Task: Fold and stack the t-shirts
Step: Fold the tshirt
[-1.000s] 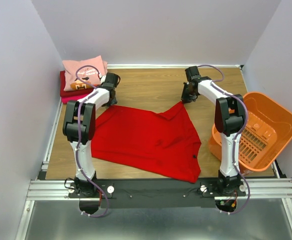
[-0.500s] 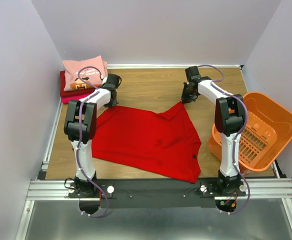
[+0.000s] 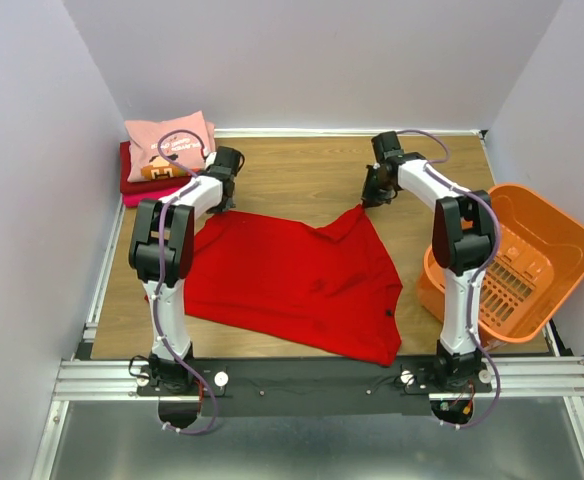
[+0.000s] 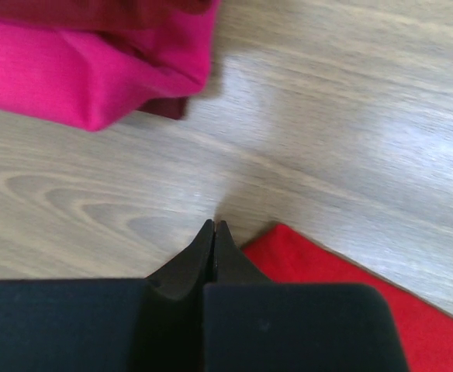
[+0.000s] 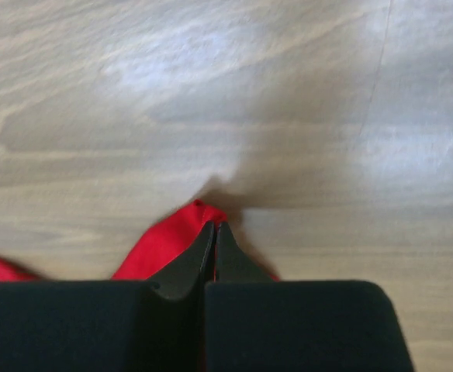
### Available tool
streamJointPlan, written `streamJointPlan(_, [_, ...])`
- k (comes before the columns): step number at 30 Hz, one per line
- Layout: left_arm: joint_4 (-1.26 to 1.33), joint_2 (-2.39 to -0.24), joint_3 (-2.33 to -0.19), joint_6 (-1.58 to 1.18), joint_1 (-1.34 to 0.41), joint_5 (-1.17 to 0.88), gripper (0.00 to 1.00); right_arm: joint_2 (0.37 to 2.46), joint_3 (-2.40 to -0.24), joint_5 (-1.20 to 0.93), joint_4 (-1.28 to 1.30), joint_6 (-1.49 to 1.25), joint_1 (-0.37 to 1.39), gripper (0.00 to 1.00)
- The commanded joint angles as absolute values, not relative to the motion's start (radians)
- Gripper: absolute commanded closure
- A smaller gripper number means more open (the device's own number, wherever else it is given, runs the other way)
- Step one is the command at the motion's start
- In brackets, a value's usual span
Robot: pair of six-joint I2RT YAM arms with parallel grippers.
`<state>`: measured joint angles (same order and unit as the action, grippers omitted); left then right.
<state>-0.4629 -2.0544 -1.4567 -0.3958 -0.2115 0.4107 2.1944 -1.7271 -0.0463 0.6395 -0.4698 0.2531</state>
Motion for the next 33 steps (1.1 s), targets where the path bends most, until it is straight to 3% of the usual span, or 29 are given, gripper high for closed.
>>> streamJointPlan(1, [-0.5,-2.011,-1.5,-0.364,-0.21,0.521,1.0,2.088,-1.691,-0.11,0.673,-0.477,0.25,0.96])
streamJointPlan(33, [-0.496,-1.888,-1.394,-0.296,-0.109,0.686,1.0,1.603,-1.516,-0.225,0.905,-0.609,0.307,0.98])
